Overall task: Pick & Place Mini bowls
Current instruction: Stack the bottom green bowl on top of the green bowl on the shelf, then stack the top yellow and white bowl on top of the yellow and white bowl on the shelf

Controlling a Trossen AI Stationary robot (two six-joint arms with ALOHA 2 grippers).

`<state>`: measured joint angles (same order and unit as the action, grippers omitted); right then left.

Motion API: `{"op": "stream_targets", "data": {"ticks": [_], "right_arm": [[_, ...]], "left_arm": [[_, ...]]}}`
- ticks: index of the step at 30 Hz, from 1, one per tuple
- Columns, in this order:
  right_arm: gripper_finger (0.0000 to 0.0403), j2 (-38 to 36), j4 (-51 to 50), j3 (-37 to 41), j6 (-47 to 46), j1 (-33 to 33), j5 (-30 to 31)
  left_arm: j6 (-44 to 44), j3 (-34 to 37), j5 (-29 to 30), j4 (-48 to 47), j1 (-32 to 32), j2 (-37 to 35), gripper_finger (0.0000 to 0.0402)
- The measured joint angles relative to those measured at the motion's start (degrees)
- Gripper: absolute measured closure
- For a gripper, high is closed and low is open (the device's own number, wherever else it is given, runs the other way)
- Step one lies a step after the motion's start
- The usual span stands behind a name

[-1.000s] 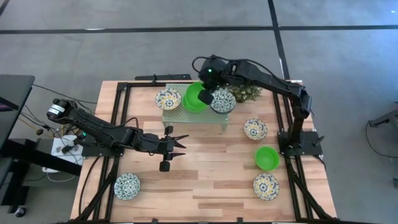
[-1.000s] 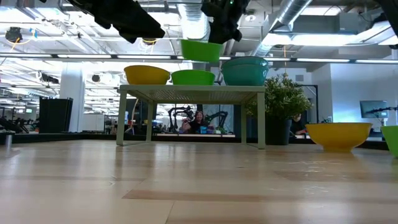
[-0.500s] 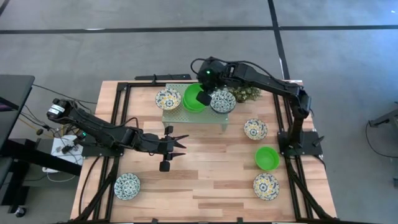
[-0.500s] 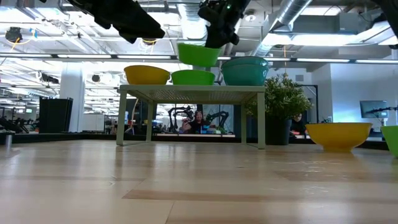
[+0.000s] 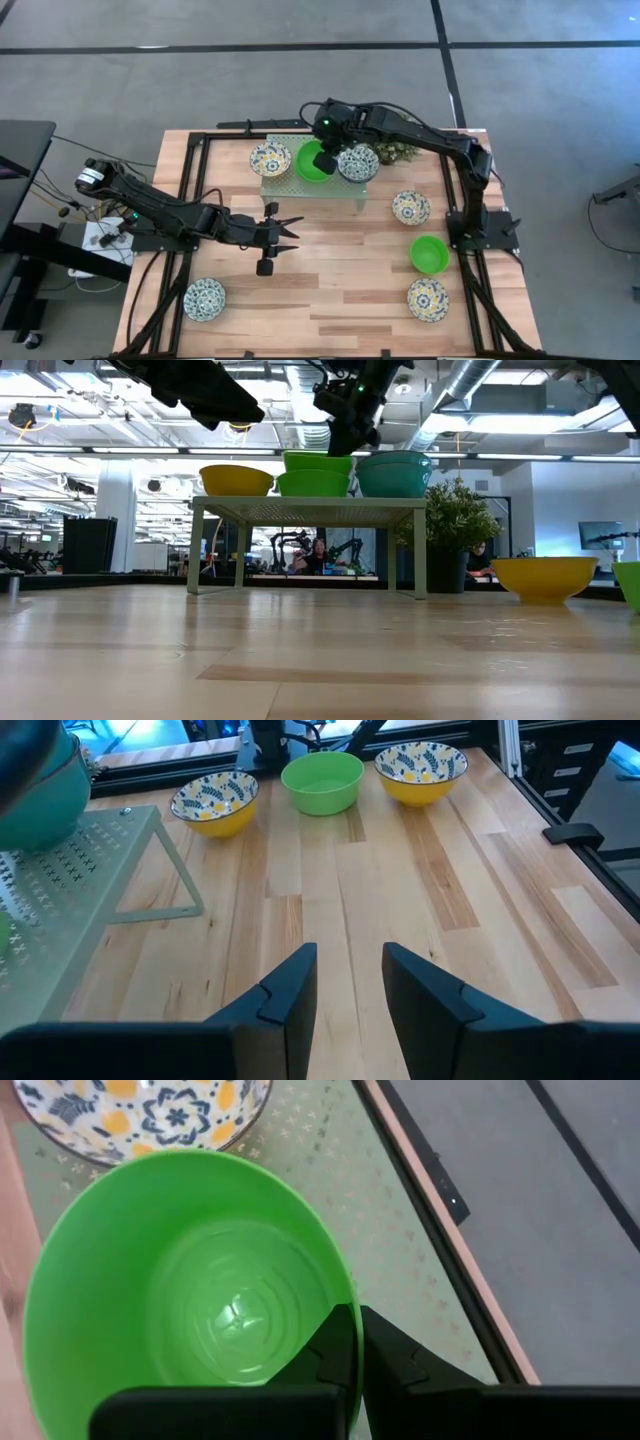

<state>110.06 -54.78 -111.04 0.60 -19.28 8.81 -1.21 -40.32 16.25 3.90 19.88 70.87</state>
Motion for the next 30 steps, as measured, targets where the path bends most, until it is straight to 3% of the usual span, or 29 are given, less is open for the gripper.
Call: {"op": "stream_targets", "data": {"ticks": [19, 30], "right_arm": [[0.0344, 1.86, -1.81, 0.00, 0.00, -0.52, 0.05], [0.0341, 1.20, -1.78, -0.09, 4.21, 1.27, 0.16]], "left_arm": [[0.02, 0.00, 0.00, 0.02, 0.02, 0.00, 0.0284], [0.02, 0.00, 0.00, 0.04, 0.00, 0.00, 0.0284]]}}
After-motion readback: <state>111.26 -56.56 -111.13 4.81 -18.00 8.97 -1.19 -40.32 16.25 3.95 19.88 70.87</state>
